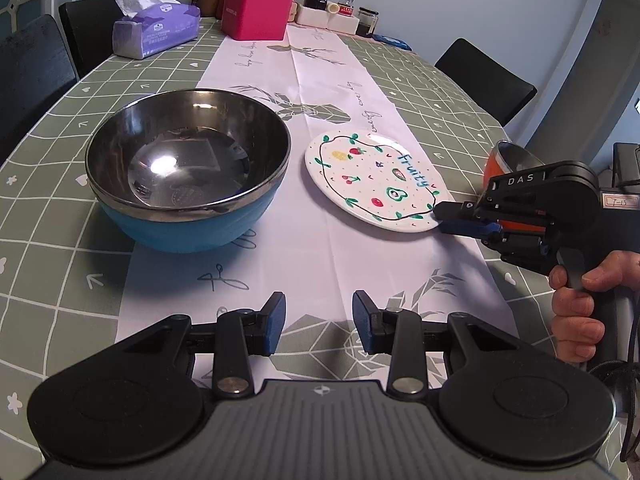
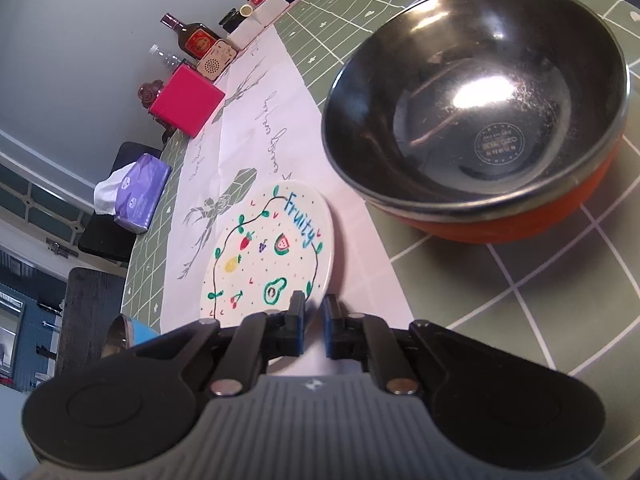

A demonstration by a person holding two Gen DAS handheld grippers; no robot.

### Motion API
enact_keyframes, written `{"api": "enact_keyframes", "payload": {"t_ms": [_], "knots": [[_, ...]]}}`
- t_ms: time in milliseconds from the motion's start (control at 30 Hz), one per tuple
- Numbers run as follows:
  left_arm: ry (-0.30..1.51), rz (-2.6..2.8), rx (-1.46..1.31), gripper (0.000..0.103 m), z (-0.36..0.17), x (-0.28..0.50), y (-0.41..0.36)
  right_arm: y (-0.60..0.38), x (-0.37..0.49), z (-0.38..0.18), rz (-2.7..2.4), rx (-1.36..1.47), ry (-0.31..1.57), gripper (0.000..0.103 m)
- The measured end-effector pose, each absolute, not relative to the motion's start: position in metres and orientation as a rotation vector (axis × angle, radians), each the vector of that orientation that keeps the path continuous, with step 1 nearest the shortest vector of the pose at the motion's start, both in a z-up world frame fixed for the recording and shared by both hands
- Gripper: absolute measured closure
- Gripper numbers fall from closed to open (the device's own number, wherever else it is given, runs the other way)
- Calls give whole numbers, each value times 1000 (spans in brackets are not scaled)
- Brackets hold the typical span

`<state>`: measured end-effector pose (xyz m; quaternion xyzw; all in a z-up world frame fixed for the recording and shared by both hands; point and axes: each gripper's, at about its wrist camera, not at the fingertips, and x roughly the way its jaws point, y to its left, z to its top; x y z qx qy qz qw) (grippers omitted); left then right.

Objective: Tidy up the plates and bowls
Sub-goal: 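Move the right tool to the rim of the white 'Fruity' plate, then grip the 'Fruity' plate rim with the right tool while the left tool approaches it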

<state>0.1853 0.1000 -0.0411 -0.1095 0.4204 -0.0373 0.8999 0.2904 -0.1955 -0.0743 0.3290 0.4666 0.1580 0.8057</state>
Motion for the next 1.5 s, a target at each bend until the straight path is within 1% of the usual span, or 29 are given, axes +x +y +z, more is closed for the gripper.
{"api": "enact_keyframes", "payload": {"t_ms": [67,167,300,400,433,467,600,800,833,900,1133,1433,1500], "knots": [[869,-81,-226,61,-41,184,100,-197,285,-69,342,674,982,103],[868,-86,-226,60,-41,183,98,-200,277,-68,321,615,1020,103],[869,-89,-231,61,-40,182,96,-213,271,-74,355,682,1034,103],[864,-92,-231,60,-39,181,96,-215,272,-74,366,728,1018,98],[862,-92,-229,60,-39,182,96,-213,274,-73,360,734,1014,94],[861,-89,-228,60,-39,182,97,-212,276,-73,350,737,1010,92],[867,-82,-229,61,-41,183,100,-210,285,-82,328,823,1018,91],[874,-77,-228,61,-43,185,101,-207,293,-89,324,911,1010,93],[875,-76,-227,60,-43,185,101,-206,294,-90,318,915,1012,97],[876,-73,-227,61,-44,184,101,-206,294,-90,313,916,1012,99],[872,-76,-230,60,-43,183,102,-209,282,-86,331,860,1017,100],[858,-144,-292,61,-39,180,101,-238,241,-73,359,757,1101,99],[852,-163,-311,61,-39,180,100,-246,229,-69,364,733,1110,103]]}}
